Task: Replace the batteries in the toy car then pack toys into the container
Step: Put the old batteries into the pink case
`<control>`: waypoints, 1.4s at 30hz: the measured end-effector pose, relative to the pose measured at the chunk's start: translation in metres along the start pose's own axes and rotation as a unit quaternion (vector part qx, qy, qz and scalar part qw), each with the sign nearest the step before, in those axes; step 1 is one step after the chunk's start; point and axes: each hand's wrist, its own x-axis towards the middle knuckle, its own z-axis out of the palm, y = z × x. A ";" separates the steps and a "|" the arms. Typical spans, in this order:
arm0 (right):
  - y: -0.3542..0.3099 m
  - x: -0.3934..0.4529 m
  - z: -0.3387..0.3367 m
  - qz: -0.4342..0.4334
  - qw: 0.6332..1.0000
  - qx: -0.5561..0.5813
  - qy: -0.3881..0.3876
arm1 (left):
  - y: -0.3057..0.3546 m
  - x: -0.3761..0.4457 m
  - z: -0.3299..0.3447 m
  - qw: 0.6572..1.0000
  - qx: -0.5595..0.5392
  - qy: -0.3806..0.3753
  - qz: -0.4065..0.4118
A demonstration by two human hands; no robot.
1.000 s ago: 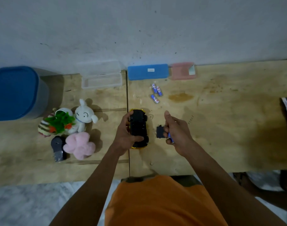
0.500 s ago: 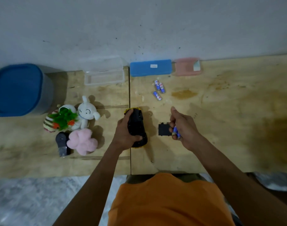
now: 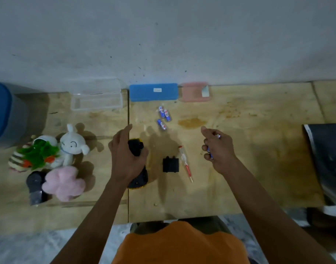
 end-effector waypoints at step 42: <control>-0.078 0.167 0.007 0.131 0.987 0.065 -0.063 | 0.119 0.180 0.192 0.991 0.119 -0.050 0.020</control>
